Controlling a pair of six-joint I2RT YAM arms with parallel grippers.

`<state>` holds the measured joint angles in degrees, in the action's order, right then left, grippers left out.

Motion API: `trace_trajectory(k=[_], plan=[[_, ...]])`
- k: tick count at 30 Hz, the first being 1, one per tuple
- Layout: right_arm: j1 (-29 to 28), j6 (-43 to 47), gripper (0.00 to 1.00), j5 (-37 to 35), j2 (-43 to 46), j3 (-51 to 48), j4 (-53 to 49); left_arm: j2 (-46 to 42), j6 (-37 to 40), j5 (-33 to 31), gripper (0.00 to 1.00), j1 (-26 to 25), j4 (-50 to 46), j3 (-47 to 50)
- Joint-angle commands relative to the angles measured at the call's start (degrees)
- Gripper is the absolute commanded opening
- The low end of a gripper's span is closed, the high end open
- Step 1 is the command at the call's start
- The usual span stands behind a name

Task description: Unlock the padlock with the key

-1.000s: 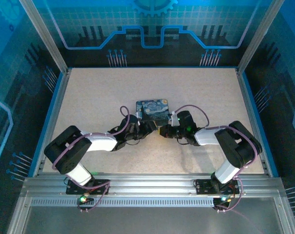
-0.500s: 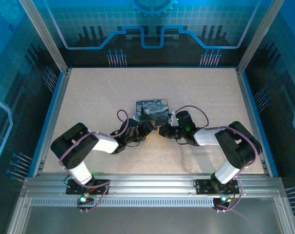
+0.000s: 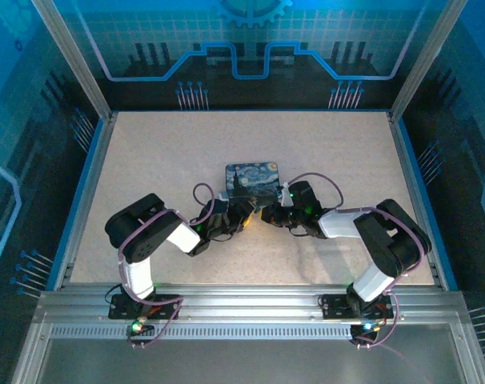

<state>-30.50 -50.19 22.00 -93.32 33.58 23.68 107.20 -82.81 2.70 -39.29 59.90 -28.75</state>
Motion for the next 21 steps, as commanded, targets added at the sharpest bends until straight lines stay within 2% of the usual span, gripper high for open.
trace_trajectory(k=[1,15,21], plan=[[-1.23,-0.27,0.0,1.37,1.66,1.9,-0.96,3.03,-3.36,-0.82,0.42,-0.69,6.33,0.35],[-1.45,-0.52,0.0,0.95,1.43,2.37,-1.54,3.52,-3.02,-1.05,0.45,-0.75,5.84,-1.63],[-1.52,-0.77,0.0,1.03,1.47,2.36,-1.36,3.46,-2.21,-1.57,0.31,-0.83,4.99,-2.36]])
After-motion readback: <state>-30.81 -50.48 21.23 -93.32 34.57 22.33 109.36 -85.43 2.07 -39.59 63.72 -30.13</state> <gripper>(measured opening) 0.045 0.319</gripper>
